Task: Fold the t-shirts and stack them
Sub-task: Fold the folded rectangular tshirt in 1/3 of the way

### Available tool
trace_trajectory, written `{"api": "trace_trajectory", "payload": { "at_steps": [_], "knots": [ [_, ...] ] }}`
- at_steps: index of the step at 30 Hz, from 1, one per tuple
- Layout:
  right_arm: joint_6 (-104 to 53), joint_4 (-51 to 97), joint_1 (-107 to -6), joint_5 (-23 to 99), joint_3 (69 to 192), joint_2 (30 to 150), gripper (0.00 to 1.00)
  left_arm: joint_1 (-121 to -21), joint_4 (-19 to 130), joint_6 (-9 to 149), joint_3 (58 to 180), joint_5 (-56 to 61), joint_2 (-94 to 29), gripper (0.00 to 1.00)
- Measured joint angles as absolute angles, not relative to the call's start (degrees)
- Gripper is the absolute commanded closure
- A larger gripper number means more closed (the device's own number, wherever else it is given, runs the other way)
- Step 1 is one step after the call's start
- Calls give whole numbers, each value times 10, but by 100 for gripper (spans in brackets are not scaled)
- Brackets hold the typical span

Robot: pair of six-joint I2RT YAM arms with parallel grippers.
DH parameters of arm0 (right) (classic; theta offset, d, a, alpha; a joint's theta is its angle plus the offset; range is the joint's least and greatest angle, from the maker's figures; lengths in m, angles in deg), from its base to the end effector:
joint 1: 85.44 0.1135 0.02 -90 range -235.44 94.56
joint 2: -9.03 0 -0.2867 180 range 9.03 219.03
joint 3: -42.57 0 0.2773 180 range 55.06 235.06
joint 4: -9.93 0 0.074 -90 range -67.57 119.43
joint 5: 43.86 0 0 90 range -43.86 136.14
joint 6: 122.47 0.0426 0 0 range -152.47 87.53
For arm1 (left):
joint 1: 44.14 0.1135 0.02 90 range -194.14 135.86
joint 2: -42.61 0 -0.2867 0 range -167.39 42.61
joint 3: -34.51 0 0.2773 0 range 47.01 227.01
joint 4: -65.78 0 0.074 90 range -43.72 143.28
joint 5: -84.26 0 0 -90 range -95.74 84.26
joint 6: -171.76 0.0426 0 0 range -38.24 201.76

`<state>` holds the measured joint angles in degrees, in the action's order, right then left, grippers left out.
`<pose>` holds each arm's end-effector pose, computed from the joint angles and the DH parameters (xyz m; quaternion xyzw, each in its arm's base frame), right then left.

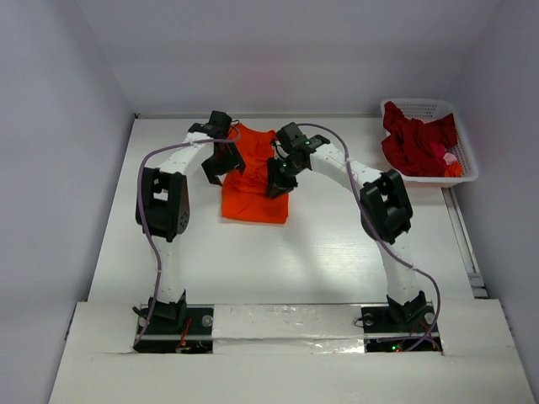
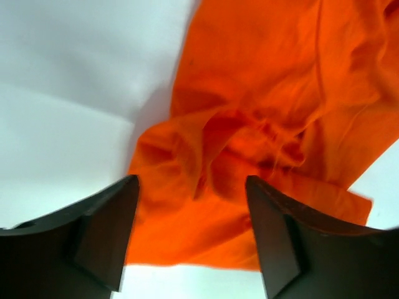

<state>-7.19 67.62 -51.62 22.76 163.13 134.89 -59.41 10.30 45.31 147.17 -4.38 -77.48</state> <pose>0.4188 0.3009 0.2195 -0.1181 0.9460 0.2842 0.1018 0.4742 -0.1305 0.2219 -0.1759 0.9561 -0.1125 0.2057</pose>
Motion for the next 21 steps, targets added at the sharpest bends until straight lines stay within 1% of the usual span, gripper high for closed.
{"api": "trace_trajectory", "payload": {
  "at_steps": [3, 4, 6, 7, 9, 10, 11, 21],
  "knots": [
    [-70, 674, -511, 221, 1634, 1356, 70, -594, 102, 453, 1431, -43, -734, 59],
    [-69, 674, -510, 220, 1634, 1360, 70, -594, 105, 455, 1414, -42, -715, 71],
    [-68, 674, -511, 218, 1637, 1372, 70, -596, 108, 455, 1384, -41, -680, 78],
    [-67, 675, -512, 217, 1641, 1380, 70, -597, 113, 455, 1366, -40, -662, 86],
    [-67, 675, -512, 217, 1651, 1396, 70, -600, 119, 454, 1335, -36, -635, 91],
    [-67, 676, -512, 217, 1657, 1403, 70, -603, 122, 454, 1320, -34, -623, 98],
    [-67, 678, -512, 217, 1666, 1410, 70, -605, 123, 452, 1312, -32, -619, 100],
    [-67, 686, -513, 217, 1726, 1433, 70, -683, 170, 443, 1218, -19, -610, 100]
  ]
}}
